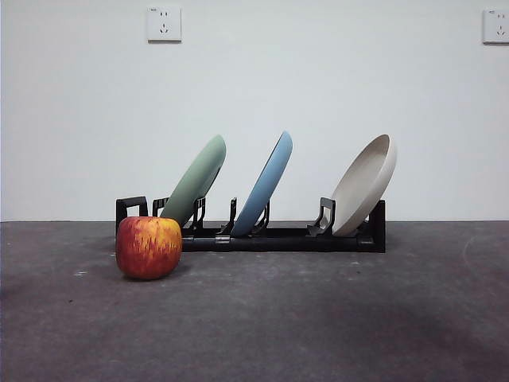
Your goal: Take the green plate from the plate rack,put the plate on the table,take the apple from the table,put the apple in the plate
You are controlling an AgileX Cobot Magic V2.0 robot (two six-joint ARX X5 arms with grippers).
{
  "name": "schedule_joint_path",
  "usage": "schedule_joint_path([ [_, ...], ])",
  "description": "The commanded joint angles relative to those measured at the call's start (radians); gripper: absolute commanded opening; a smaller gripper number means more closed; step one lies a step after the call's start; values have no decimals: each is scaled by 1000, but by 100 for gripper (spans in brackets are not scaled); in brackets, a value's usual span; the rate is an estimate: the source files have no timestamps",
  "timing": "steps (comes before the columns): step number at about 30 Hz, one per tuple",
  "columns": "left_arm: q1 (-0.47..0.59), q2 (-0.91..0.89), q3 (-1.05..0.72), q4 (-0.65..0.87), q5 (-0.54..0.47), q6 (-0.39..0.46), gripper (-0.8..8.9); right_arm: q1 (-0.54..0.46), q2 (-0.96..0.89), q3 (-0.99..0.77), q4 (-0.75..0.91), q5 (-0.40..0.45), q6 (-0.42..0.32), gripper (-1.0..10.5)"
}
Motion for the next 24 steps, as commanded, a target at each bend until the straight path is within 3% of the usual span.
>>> schedule_joint_path([
  [1, 3, 50, 57, -27, 79, 38, -8, 3, 86, 95, -50, -108, -53, -12],
  [6, 3, 166, 173, -125, 251, 130, -8, 3, 245, 274, -204, -284, -164, -12],
  [10, 3, 256, 263, -201, 375, 195, -8, 20, 352, 416, -362, -365, -298, -12],
  [18, 2, 371, 400, -366, 483, 330, -8, 97, 482, 598, -647, -386, -515, -12],
  [24, 2, 392, 453, -451, 476, 391, -8, 169, 505, 608, -695, -378, -557, -11],
])
